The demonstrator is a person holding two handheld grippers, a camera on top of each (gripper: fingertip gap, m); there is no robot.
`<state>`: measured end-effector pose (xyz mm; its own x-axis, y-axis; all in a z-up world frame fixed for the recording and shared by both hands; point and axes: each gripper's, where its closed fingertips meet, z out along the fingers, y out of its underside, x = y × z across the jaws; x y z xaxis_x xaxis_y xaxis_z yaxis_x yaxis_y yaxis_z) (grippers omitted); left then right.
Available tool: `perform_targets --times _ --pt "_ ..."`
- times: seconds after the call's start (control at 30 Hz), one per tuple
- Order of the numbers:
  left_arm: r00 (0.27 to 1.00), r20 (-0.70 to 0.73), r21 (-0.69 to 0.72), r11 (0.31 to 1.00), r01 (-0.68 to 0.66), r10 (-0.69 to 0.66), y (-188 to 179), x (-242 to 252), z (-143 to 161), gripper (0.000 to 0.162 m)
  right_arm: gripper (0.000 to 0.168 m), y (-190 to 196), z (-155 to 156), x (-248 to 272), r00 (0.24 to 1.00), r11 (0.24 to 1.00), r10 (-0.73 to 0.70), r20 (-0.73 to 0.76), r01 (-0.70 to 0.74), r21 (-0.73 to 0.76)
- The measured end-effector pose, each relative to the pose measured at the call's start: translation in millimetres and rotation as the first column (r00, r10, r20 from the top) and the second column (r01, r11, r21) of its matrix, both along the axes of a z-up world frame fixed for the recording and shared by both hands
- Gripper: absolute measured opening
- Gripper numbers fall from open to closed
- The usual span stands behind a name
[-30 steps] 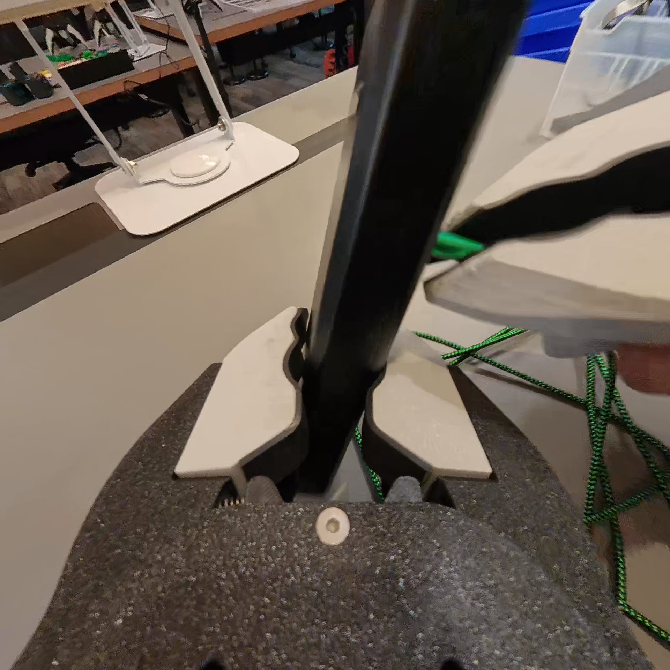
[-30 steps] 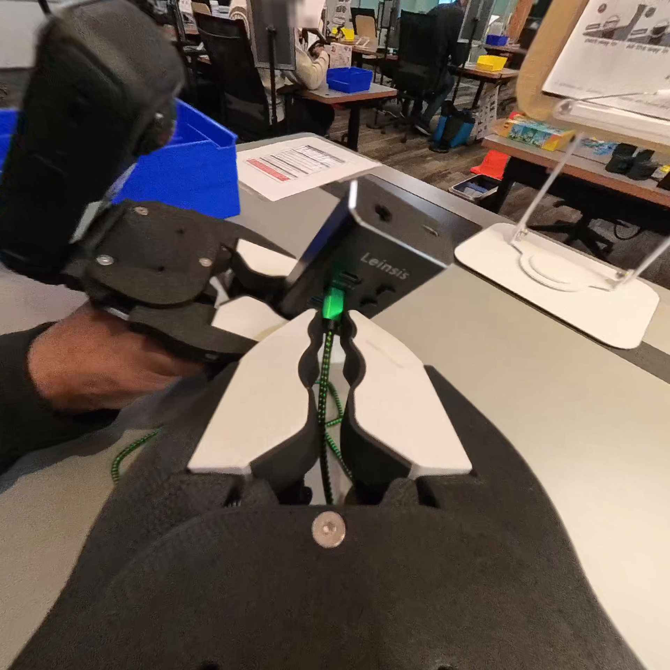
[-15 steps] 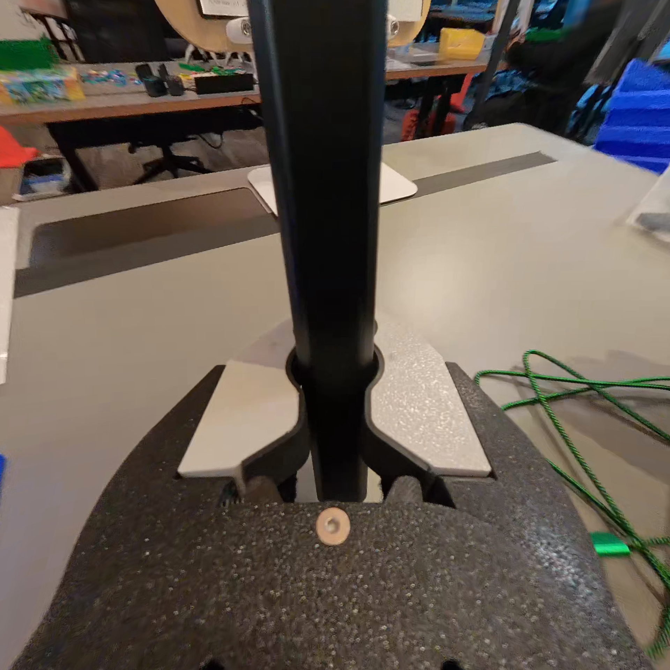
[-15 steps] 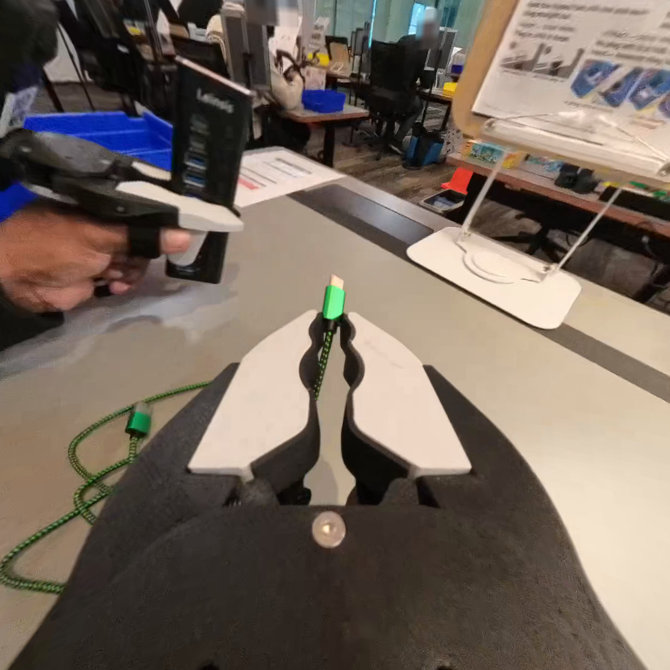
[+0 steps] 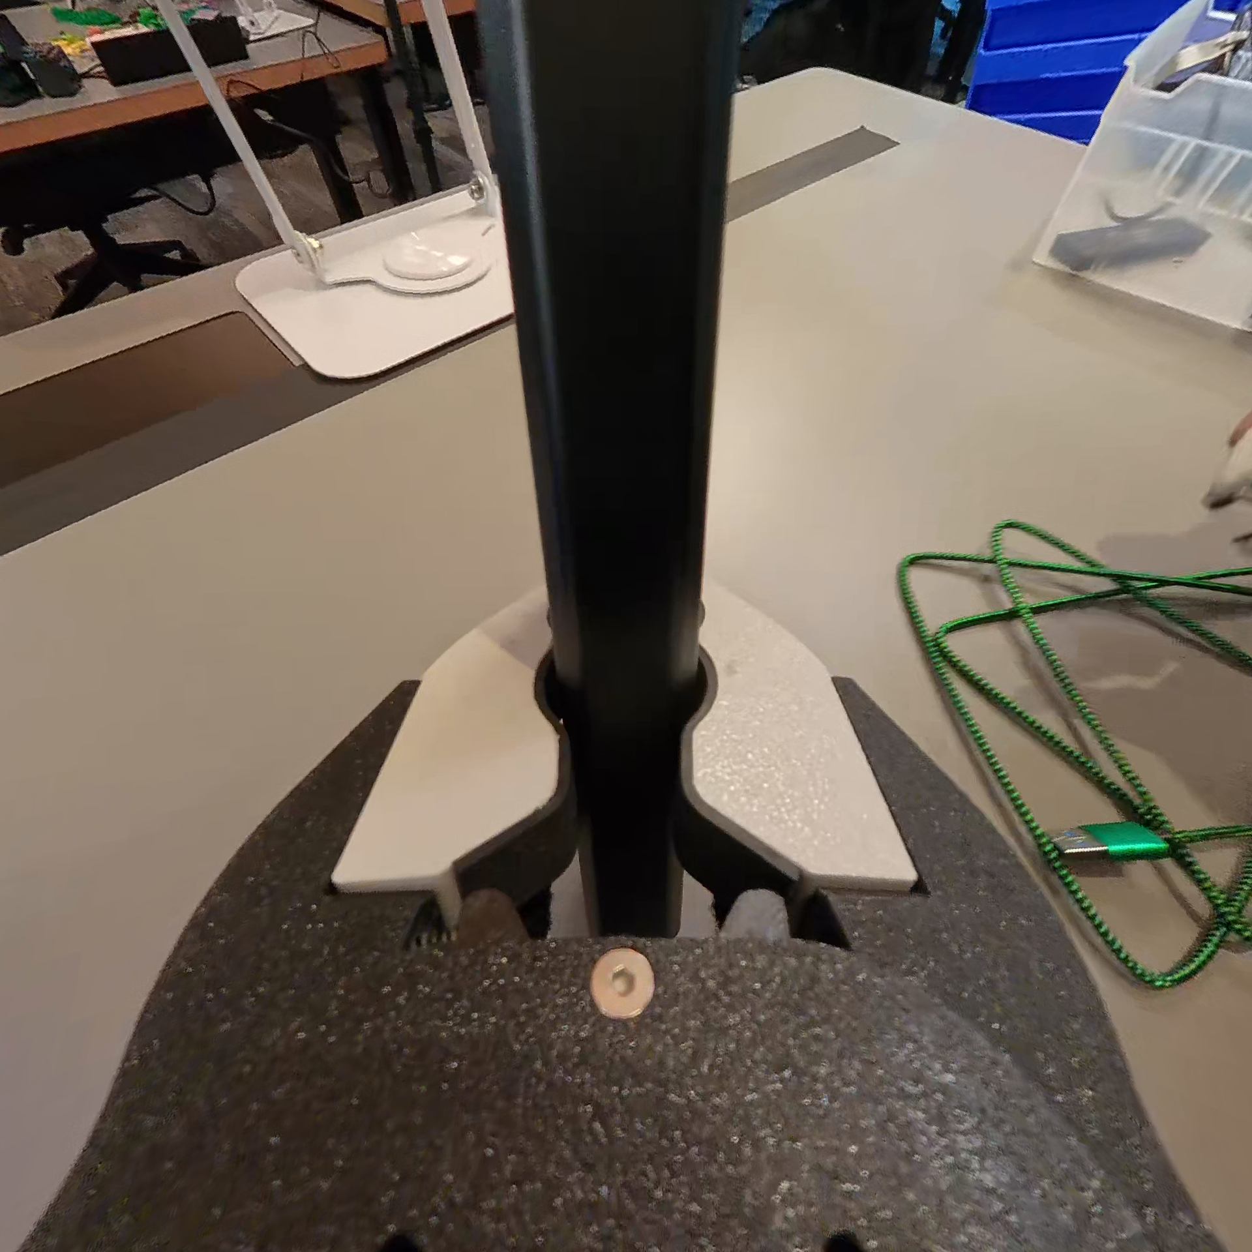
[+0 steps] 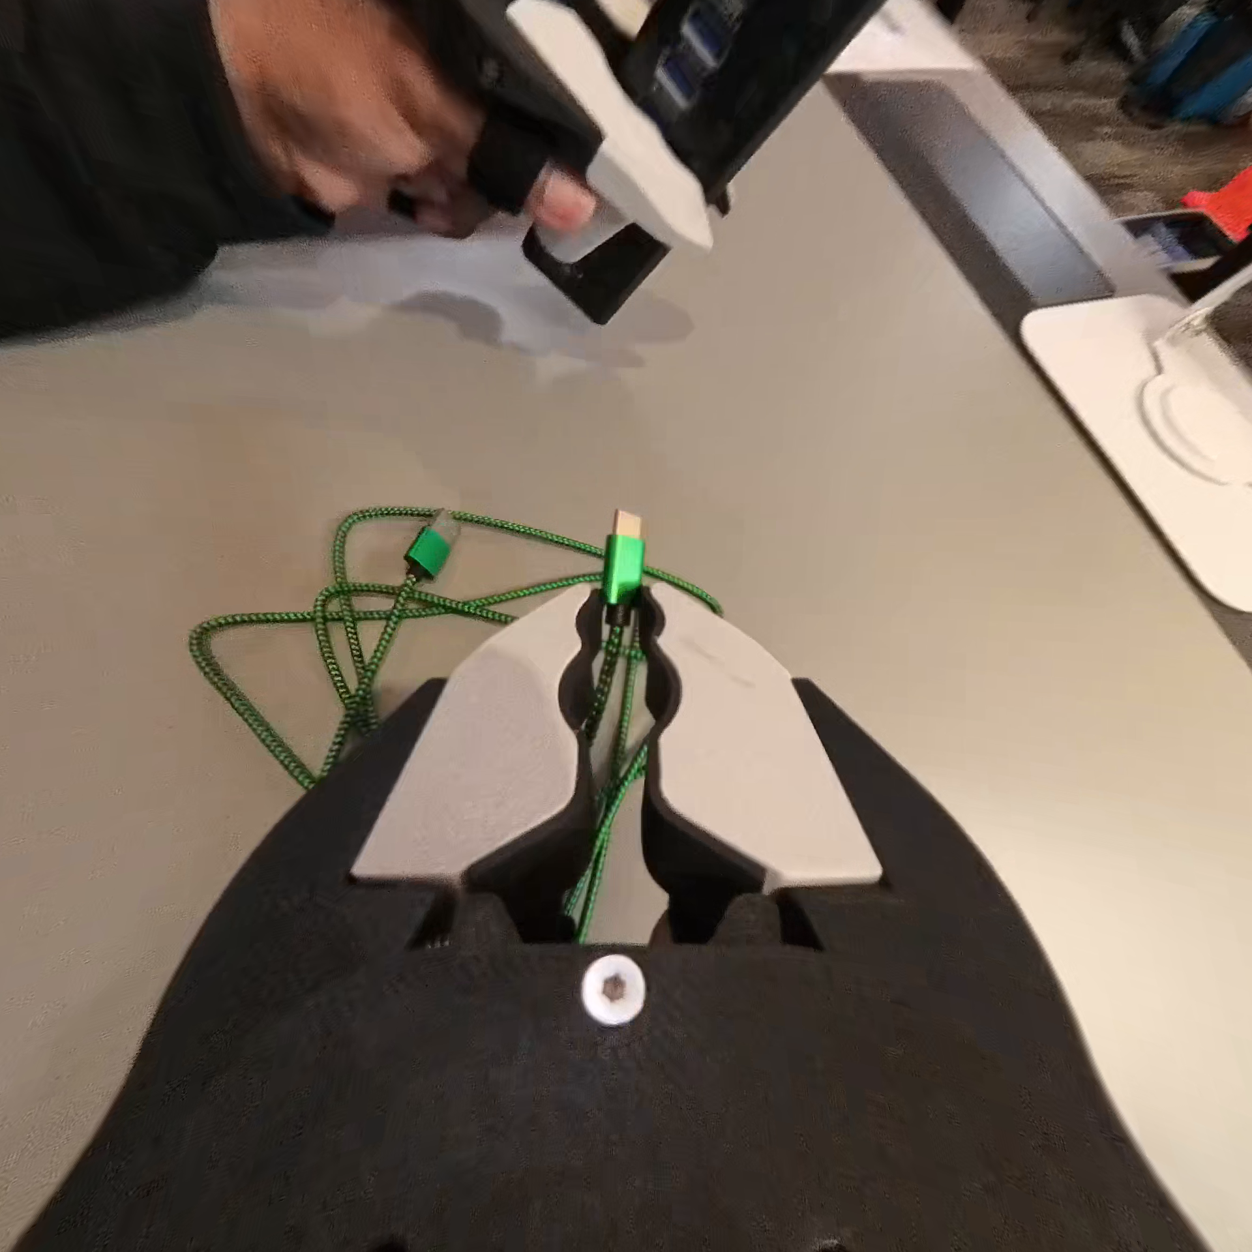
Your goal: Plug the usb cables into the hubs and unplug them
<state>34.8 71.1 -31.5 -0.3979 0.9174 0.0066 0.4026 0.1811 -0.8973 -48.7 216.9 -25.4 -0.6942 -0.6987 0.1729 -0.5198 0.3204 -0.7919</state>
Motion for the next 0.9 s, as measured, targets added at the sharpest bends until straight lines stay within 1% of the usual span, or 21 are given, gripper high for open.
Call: perform_targets --times 0.03,0.1,0.17,0.2,0.27,0.33,0.4,0.47,0.53,0.6,0.63,0.67,0.7,0.73,0.77,0.9 --pt "1.000 0.006 -0.002 1.000 0.002 -0.002 1.4 -0.4 -1.3 0.029 0.009 3.1 -9.2 1.9 1.000 1.000 0.011 -0.027 -0.010 0.026" --pt "1.000 0.013 -0.008 1.000 0.006 -0.006 3.0 -0.8 -2.2 0.029 0.009 4.9 -29.4 -1.4 0.996 0.995 -0.006 -0.084 0.014 0.096" --pt "1.000 0.012 -0.012 1.000 0.005 -0.005 3.1 -0.7 -1.3 0.029 0.008 5.2 -50.7 -11.4 0.982 0.987 -0.039 -0.183 0.067 0.149" --pt "1.000 0.009 -0.013 1.000 0.006 -0.006 3.2 -0.6 -0.8 0.029 0.010 5.4 -58.0 -16.3 0.971 0.985 -0.049 -0.233 0.086 0.152" --pt "1.000 0.010 -0.014 1.000 0.004 -0.004 3.0 0.0 -1.0 0.029 0.020 7.1 -62.5 -21.9 0.957 0.984 -0.056 -0.286 0.101 0.146" --pt "1.000 0.015 -0.014 1.000 0.003 -0.003 2.6 0.3 -1.7 0.029 0.027 9.7 -53.5 -24.5 0.963 0.983 -0.069 -0.260 0.109 0.146" --pt "1.000 0.019 -0.015 1.000 0.006 -0.006 3.1 -0.1 -2.1 0.029 0.035 12.8 -38.2 -30.8 0.973 0.979 -0.102 -0.207 0.134 0.150" --pt "1.000 0.021 -0.016 1.000 0.010 -0.010 4.0 -0.8 -2.0 0.029 0.050 22.0 -31.1 -42.1 0.973 0.957 -0.160 -0.165 0.194 0.217" --pt "1.000 0.023 -0.019 1.000 0.014 -0.013 5.0 -1.4 -1.6 0.029 0.060 37.5 -40.8 -51.3 0.964 0.908 -0.224 -0.146 0.261 0.327" --pt "1.000 0.023 -0.022 1.000 0.016 -0.016 5.8 -1.8 -0.4 0.029 0.064 53.0 -61.8 -51.2 0.957 0.864 -0.247 -0.153 0.289 0.412" --pt "1.000 0.019 -0.023 1.000 0.018 -0.018 6.2 -2.3 0.5 0.029 0.062 58.8 -74.0 -52.7 0.950 0.843 -0.254 -0.183 0.310 0.439" --pt "1.000 0.015 -0.023 1.000 0.021 -0.020 7.0 -3.0 1.4 0.029 0.061 60.1 -81.3 -54.9 0.942 0.838 -0.264 -0.209 0.331 0.433" --pt "1.000 0.013 -0.022 0.999 0.024 -0.024 7.8 -3.5 1.7 0.029 0.038 58.6 -79.7 -52.8 0.943 0.847 -0.273 -0.189 0.329 0.418" --pt "1.000 0.012 -0.024 0.999 0.025 -0.024 8.2 -3.8 1.7 0.029 0.027 59.4 -79.3 -51.1 0.945 0.848 -0.270 -0.182 0.323 0.420" --pt "1.000 0.014 -0.027 0.999 0.024 -0.024 8.4 -3.8 1.4 0.029 0.011 60.5 -79.2 -50.5 0.947 0.851 -0.259 -0.189 0.317 0.420" --pt "1.000 0.007 -0.024 1.000 0.019 -0.019 7.5 -2.6 2.5 0.029 0.003 62.8 -78.8 -47.1 0.958 0.867 -0.194 -0.213 0.269 0.420"
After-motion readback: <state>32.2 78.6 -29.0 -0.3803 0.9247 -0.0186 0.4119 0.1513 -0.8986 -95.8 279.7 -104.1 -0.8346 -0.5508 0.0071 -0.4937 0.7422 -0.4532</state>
